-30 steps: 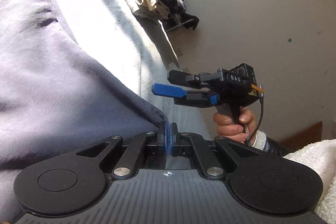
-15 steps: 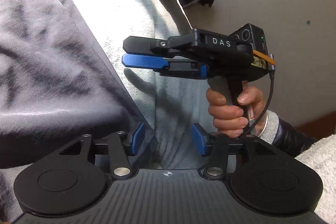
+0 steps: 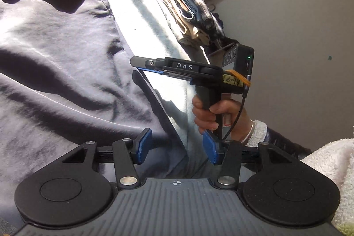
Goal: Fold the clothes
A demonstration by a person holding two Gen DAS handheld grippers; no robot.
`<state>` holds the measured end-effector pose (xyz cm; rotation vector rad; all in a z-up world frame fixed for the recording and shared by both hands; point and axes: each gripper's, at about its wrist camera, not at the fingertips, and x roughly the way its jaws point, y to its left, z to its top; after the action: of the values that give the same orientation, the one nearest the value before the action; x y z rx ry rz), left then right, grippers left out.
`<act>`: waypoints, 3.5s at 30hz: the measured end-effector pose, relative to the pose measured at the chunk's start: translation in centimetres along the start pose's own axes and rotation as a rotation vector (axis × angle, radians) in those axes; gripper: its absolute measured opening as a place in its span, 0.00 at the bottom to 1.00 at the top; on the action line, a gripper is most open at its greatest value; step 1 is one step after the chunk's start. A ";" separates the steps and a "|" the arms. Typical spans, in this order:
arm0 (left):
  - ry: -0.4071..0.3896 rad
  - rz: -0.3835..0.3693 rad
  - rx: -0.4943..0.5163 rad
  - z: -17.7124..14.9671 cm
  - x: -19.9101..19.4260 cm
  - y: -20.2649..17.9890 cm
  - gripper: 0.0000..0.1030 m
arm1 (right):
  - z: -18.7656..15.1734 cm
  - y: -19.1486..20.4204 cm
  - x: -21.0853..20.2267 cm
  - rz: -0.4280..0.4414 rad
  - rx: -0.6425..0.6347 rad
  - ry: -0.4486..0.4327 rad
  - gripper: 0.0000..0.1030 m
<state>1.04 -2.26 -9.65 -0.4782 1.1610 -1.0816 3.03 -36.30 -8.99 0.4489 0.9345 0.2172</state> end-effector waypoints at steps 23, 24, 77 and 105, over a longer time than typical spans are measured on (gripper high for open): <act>-0.104 0.411 0.038 -0.7 -3.7 5.2 0.49 | 0.4 1.2 1.7 -0.258 -0.096 -0.094 0.05; -0.105 0.414 0.039 -0.7 -3.8 5.2 0.49 | 0.3 1.3 1.8 -0.266 -0.108 -0.091 0.07; 0.049 0.085 -0.234 -9.1 -5.5 4.2 0.03 | -9.0 1.4 -12.1 -0.217 -0.218 0.145 0.00; 0.196 0.229 -0.220 -9.1 -3.1 5.4 0.51 | -7.6 -3.0 -10.6 -0.154 -0.003 0.148 0.48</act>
<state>-4.89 4.73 -15.78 -0.4037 1.4792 -0.8196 -9.30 -40.75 -6.56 0.3599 1.1082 0.1128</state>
